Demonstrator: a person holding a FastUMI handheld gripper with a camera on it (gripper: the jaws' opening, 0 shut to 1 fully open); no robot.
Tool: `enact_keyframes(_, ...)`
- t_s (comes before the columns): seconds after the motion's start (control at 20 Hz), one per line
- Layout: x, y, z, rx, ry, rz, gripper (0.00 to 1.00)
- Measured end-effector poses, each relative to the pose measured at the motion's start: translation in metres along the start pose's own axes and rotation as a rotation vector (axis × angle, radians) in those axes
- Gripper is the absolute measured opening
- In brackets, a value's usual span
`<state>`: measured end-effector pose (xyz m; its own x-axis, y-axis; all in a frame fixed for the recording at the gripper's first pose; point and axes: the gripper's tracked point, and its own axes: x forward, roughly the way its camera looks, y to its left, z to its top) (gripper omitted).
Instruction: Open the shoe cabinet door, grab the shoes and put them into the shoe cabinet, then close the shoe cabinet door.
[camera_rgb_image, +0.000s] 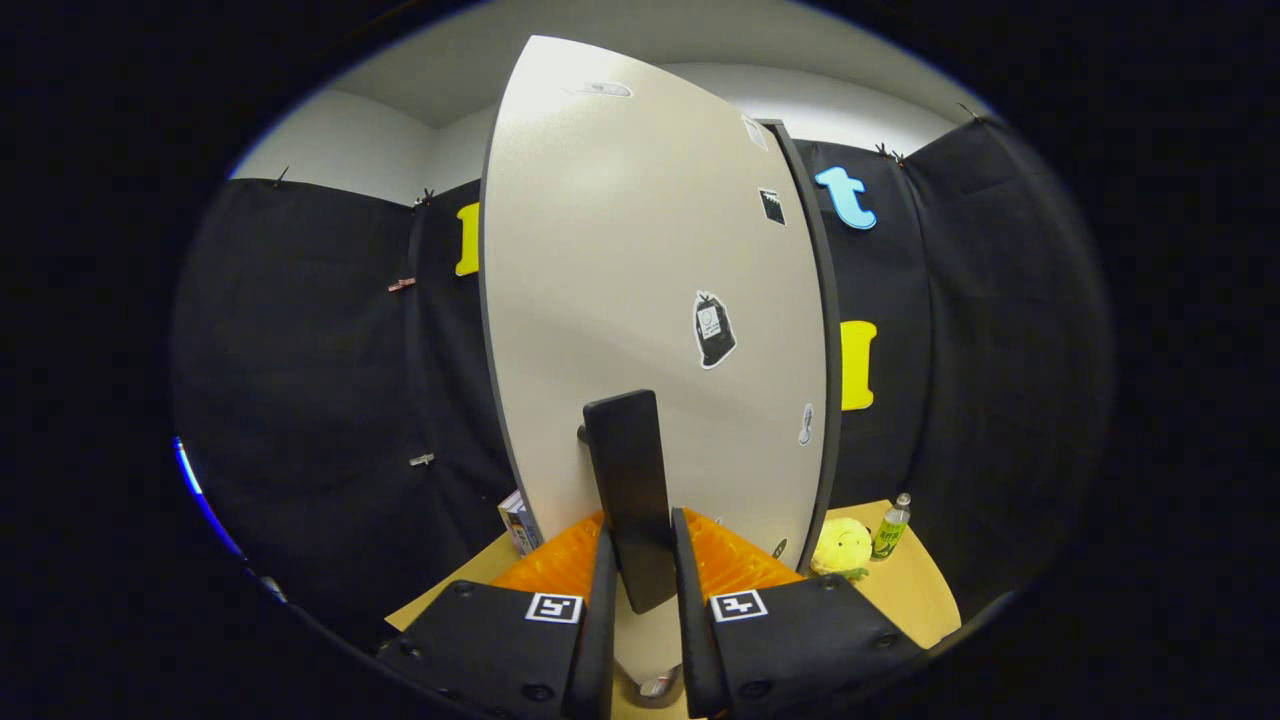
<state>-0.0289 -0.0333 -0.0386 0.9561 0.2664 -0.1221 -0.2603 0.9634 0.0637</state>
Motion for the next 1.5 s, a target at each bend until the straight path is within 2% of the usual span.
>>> enact_keyframes(0.25, -0.018, -0.017, -0.001, -0.005, 0.006, -0.005, 0.32)
enact_keyframes(0.55, -0.048, -0.037, 0.005, -0.029, -0.024, -0.052, 0.31)
enact_keyframes(0.9, -0.091, -0.068, 0.013, -0.005, -0.072, -0.168, 0.31)
enact_keyframes(1.1, -0.108, -0.070, 0.023, -0.054, -0.135, -0.207, 0.30)
enact_keyframes(1.3, -0.119, -0.068, 0.011, -0.076, -0.117, -0.198, 0.31)
enact_keyframes(1.5, -0.105, -0.048, -0.004, -0.079, -0.082, -0.160, 0.31)
